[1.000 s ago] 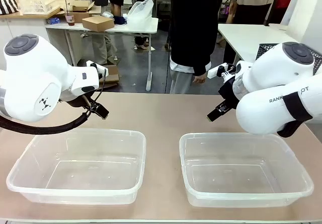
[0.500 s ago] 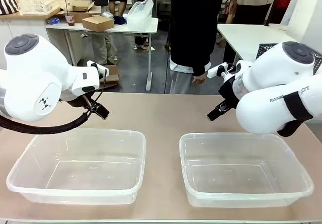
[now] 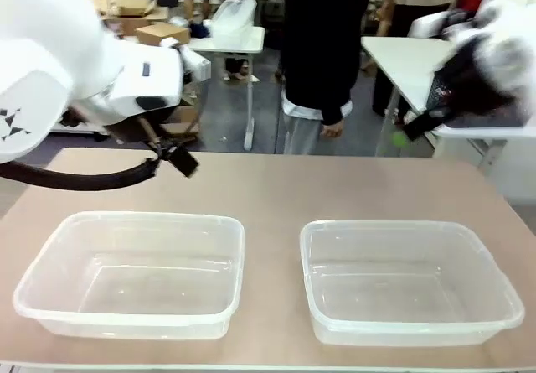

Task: Sort the waste into each basket.
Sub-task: Pick up the Organizing box on the left side of the table and lift it.

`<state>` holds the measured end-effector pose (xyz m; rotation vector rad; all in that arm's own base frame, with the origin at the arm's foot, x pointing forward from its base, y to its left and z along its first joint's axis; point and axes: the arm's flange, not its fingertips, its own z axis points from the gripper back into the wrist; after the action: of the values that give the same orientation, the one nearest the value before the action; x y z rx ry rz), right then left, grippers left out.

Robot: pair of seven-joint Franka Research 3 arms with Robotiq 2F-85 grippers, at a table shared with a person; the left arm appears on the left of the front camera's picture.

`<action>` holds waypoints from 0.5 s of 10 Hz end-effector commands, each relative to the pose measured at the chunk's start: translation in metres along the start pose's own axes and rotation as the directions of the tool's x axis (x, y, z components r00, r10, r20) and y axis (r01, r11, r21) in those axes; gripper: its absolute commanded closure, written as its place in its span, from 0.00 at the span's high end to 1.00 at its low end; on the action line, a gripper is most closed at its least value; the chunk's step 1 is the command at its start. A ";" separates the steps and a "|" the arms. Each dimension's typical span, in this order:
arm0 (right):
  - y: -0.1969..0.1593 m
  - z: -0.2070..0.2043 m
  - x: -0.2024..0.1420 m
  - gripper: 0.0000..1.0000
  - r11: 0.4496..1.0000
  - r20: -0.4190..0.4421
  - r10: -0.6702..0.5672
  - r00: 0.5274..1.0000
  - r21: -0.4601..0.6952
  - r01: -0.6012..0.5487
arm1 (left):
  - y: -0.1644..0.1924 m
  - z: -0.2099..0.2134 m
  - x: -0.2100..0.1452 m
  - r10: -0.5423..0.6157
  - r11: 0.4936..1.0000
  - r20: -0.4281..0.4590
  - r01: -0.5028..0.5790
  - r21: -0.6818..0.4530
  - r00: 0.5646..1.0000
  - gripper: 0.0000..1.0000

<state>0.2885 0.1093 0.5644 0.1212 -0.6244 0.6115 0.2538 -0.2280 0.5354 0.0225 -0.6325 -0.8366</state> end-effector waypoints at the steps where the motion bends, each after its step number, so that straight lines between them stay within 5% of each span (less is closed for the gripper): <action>1: 0.036 0.014 -0.114 1.00 0.998 -0.048 0.044 0.998 0.048 -0.042 | -0.024 0.018 -0.040 -0.038 0.998 0.092 0.042 -0.043 0.995 1.00; 2: 0.041 -0.007 -0.125 1.00 0.999 -0.099 -0.003 0.995 -0.053 -0.002 | -0.005 0.002 -0.050 0.071 0.982 0.101 -0.087 0.168 0.992 1.00; 3: 0.010 0.036 -0.019 1.00 1.000 -0.023 0.011 1.000 0.018 -0.010 | -0.020 0.033 -0.001 -0.040 0.999 0.051 0.041 -0.008 0.998 1.00; 5: 0.020 0.057 -0.035 1.00 1.000 -0.062 0.016 0.998 0.003 -0.016 | -0.020 0.033 -0.001 -0.040 0.999 0.051 0.041 -0.008 0.998 1.00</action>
<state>0.2333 0.0945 0.5859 0.1012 -0.5675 0.6229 0.2195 -0.2343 0.5592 0.0301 -0.6983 -0.8555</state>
